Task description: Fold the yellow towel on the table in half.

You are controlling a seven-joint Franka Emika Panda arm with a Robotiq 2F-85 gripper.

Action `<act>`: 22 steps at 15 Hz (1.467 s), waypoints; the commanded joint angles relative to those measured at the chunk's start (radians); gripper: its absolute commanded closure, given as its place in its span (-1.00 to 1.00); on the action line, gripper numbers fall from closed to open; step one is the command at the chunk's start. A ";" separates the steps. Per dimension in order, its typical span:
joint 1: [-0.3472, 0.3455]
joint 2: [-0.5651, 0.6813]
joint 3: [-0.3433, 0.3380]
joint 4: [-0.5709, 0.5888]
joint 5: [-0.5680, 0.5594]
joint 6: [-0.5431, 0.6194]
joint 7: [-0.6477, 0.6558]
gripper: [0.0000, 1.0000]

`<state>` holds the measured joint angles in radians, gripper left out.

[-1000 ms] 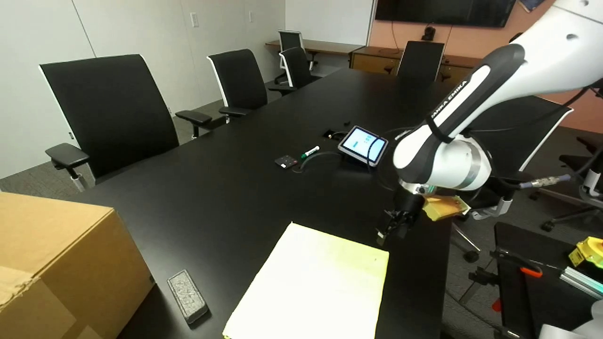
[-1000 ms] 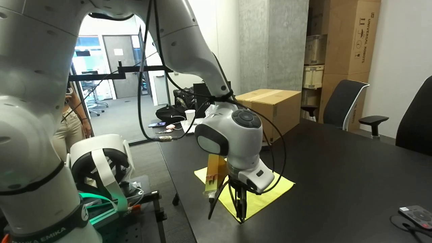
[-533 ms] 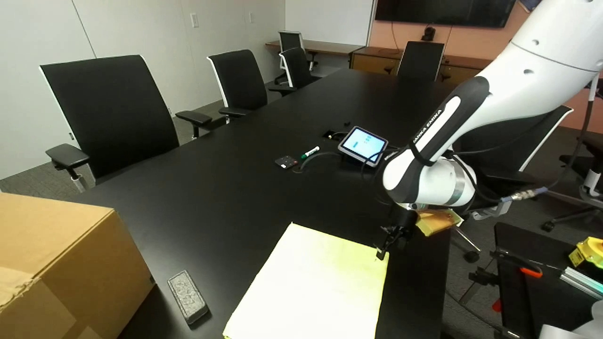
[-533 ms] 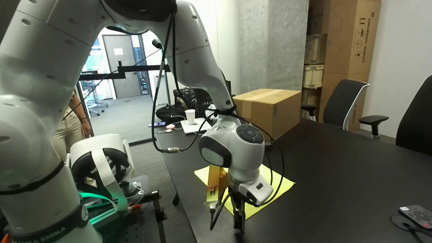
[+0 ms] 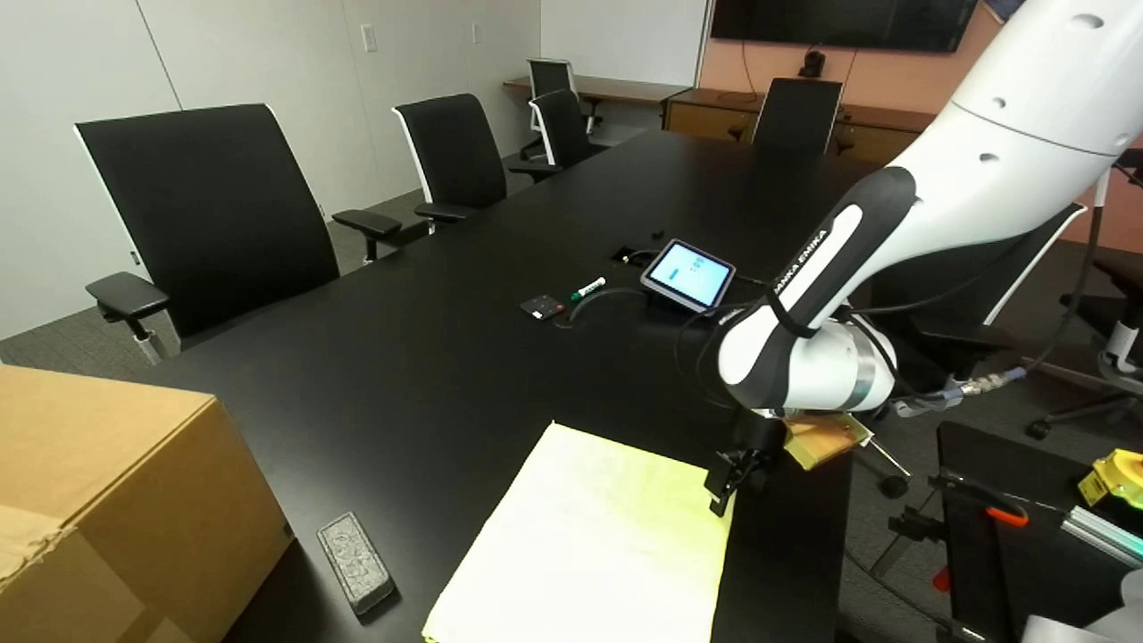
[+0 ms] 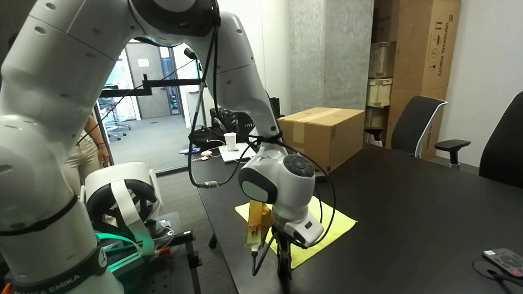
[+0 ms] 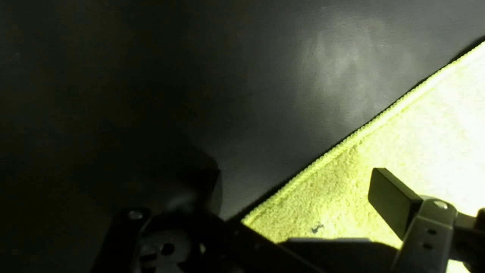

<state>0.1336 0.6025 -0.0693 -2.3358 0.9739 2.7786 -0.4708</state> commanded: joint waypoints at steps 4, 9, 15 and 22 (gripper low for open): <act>-0.016 0.023 0.071 0.022 0.056 0.100 -0.054 -1.00; -0.061 0.024 0.136 0.042 0.161 0.191 -0.117 -1.00; -0.107 0.046 0.169 0.079 0.237 0.227 -0.173 -1.00; -0.130 0.056 0.155 0.106 0.213 0.202 -0.164 -0.31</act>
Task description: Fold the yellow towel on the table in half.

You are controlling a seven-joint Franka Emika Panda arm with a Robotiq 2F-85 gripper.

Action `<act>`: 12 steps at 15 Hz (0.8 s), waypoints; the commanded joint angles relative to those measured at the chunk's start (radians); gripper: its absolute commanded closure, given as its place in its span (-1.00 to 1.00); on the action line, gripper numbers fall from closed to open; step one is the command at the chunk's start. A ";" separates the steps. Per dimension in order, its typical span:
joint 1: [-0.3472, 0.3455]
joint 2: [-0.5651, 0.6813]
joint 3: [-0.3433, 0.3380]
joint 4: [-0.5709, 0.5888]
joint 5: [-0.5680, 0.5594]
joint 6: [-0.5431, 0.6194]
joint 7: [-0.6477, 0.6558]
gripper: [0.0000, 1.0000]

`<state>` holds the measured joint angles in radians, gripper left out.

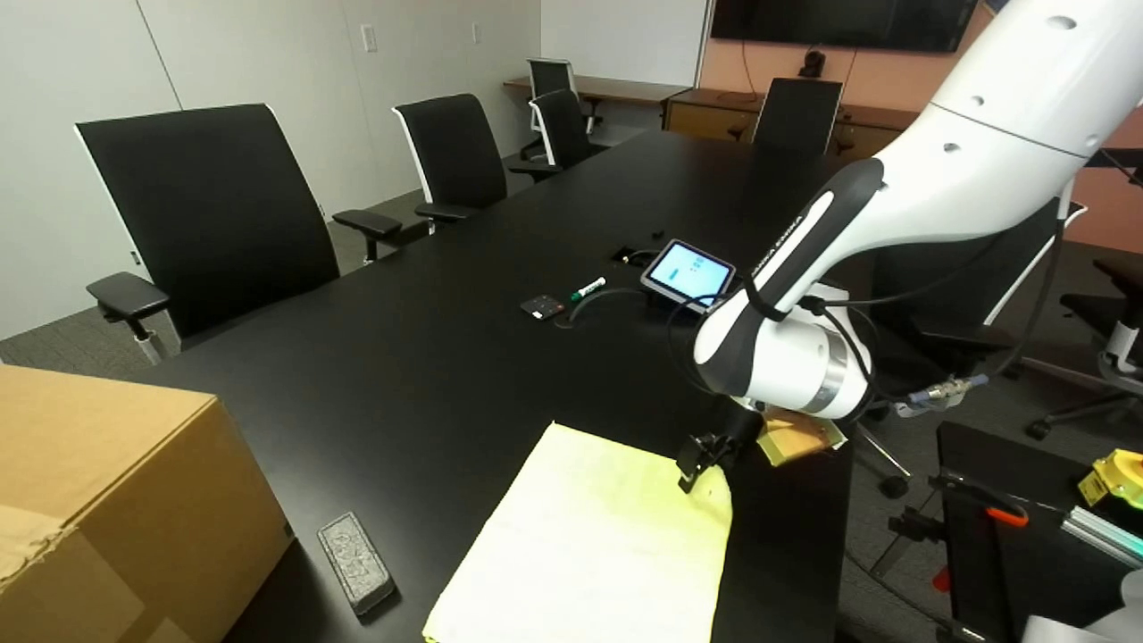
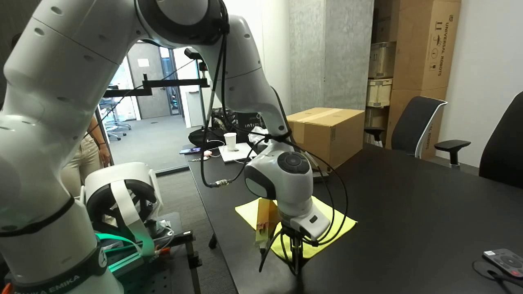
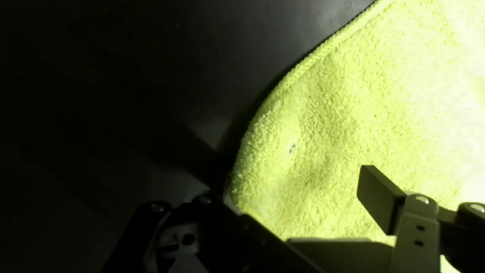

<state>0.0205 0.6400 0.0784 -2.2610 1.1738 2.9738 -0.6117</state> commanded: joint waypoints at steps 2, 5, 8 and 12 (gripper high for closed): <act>-0.020 0.015 0.000 0.031 0.001 -0.005 -0.013 -0.25; -0.011 0.009 -0.021 0.026 -0.030 -0.032 0.018 -0.17; 0.001 -0.003 -0.045 0.016 -0.069 -0.067 0.045 -0.18; 0.013 -0.010 -0.066 0.010 -0.132 -0.119 0.073 0.39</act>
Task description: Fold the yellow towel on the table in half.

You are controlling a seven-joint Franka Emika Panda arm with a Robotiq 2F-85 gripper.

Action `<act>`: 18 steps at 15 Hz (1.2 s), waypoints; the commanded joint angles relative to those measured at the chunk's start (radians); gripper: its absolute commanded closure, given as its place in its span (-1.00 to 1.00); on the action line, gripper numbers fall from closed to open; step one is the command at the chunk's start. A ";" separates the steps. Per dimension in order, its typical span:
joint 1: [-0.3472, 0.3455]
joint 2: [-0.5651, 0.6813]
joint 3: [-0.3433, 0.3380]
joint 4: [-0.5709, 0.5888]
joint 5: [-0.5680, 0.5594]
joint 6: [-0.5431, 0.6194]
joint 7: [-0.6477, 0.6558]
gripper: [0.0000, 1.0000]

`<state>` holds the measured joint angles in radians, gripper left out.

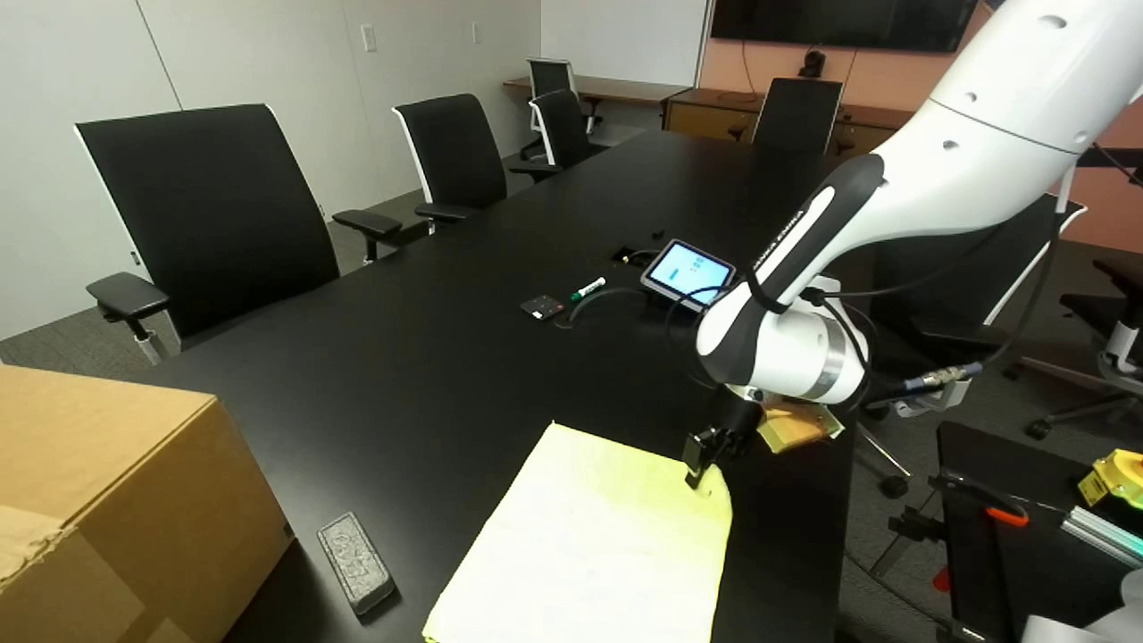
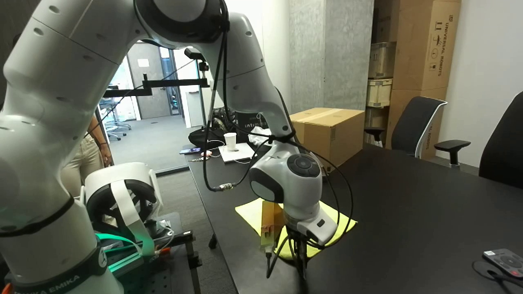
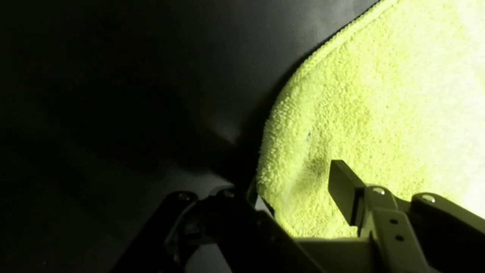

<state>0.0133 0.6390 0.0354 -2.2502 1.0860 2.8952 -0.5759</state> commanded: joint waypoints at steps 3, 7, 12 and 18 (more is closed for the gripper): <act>0.023 -0.016 -0.024 -0.007 -0.059 -0.053 0.043 0.86; 0.022 -0.032 -0.015 -0.017 -0.054 -0.058 0.035 0.91; -0.005 -0.096 -0.005 -0.073 -0.048 -0.112 -0.015 0.99; 0.005 -0.185 -0.041 -0.173 -0.063 -0.077 -0.029 0.97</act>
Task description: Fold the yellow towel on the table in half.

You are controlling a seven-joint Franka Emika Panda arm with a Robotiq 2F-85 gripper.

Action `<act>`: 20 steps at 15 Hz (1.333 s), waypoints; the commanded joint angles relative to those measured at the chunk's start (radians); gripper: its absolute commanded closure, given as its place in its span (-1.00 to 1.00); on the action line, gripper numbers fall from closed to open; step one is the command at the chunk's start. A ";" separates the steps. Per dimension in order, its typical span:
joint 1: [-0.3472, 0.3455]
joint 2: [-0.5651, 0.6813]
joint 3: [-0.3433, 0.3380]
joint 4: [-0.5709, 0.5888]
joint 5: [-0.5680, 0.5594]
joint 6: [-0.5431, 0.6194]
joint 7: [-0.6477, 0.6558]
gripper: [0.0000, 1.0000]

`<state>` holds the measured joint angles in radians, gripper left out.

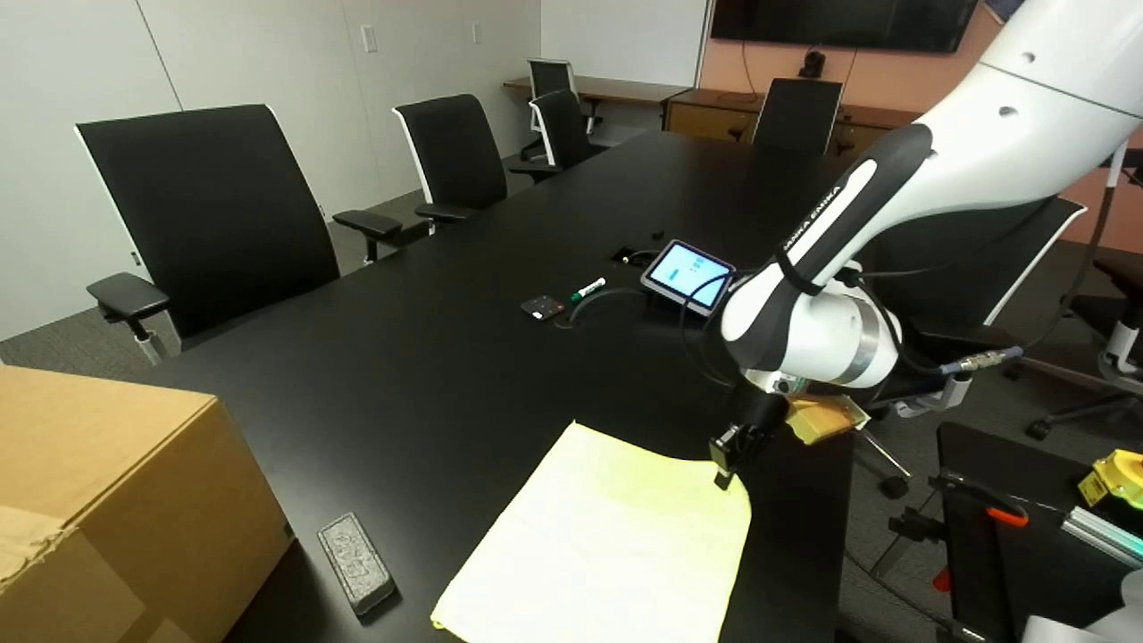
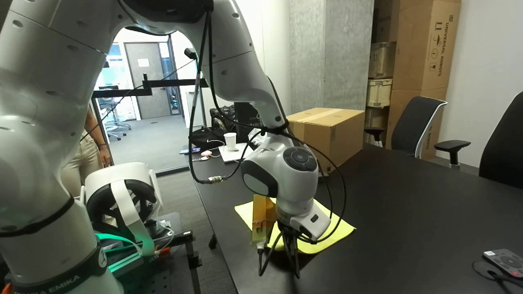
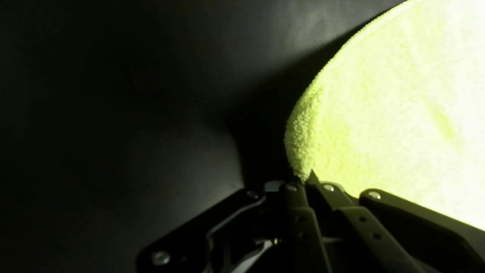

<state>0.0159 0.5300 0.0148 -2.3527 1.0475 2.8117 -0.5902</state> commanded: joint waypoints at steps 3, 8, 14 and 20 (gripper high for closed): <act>0.013 -0.097 -0.056 -0.099 -0.059 0.019 0.003 0.96; 0.008 -0.138 -0.105 -0.122 -0.116 0.006 -0.002 0.96; 0.010 -0.113 -0.112 -0.008 -0.135 -0.016 0.036 0.96; 0.031 -0.028 -0.118 0.170 -0.176 -0.088 0.169 0.96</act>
<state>0.0244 0.4447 -0.0882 -2.2770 0.9141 2.7699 -0.5039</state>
